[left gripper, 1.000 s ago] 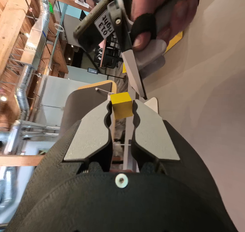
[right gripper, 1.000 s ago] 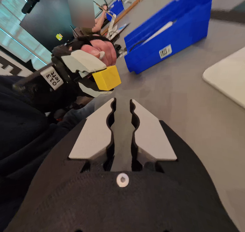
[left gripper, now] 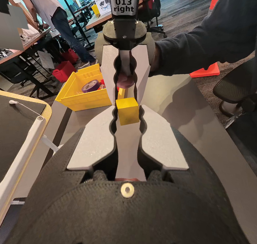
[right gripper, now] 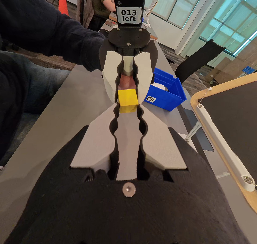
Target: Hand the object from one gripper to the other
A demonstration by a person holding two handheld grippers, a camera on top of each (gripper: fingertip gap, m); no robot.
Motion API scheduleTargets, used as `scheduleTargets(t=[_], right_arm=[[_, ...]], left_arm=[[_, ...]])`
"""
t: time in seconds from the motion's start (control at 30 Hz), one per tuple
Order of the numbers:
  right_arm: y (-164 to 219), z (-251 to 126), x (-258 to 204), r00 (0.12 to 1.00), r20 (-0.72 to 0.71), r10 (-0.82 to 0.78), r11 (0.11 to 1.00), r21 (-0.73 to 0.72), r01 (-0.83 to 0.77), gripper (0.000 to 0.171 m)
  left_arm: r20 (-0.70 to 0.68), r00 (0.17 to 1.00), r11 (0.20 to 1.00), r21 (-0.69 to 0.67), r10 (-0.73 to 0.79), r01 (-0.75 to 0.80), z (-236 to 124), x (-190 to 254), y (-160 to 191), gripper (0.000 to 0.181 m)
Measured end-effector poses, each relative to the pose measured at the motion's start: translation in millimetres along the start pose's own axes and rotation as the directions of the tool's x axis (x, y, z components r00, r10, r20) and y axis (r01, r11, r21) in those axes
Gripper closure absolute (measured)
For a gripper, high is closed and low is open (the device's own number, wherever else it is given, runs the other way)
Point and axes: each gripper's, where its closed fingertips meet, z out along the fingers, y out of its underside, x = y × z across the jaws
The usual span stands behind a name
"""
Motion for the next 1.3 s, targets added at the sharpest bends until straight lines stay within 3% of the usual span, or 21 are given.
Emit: scheduleTargets(t=[0.63,0.83,0.93,1.03,1.2,1.3], right_arm=[[-10,-17,-1,0.992,-0.058,0.116,0.988,0.108,-0.109,0.148],[0,-50,16,0.972,-0.163,0.169,0.982,0.110,-0.152,0.148],[24,-86,44,0.929,-0.307,0.208,0.978,0.052,-0.202,0.148],[74,-134,83,0.822,-0.511,0.252,0.943,-0.060,-0.327,0.149],[186,-206,117,0.601,-0.756,0.259,0.750,-0.235,-0.618,0.148],[236,-232,122,0.517,-0.830,0.207,0.635,-0.288,-0.717,0.148]], left_arm=[[0.071,0.997,0.996,0.087,-0.033,0.027,-2,-5,-19,0.149],[0.147,0.988,0.992,0.122,-0.044,0.026,-12,-16,-26,0.148],[0.188,0.982,0.995,0.103,-0.035,0.016,-20,-19,-23,0.149],[0.250,0.968,0.998,0.058,-0.022,0.008,-29,-24,-15,0.150],[0.312,0.950,1.000,-0.015,-0.019,0.025,-41,-24,8,0.150],[0.328,0.944,0.997,-0.051,-0.039,0.059,-45,-19,23,0.150]])
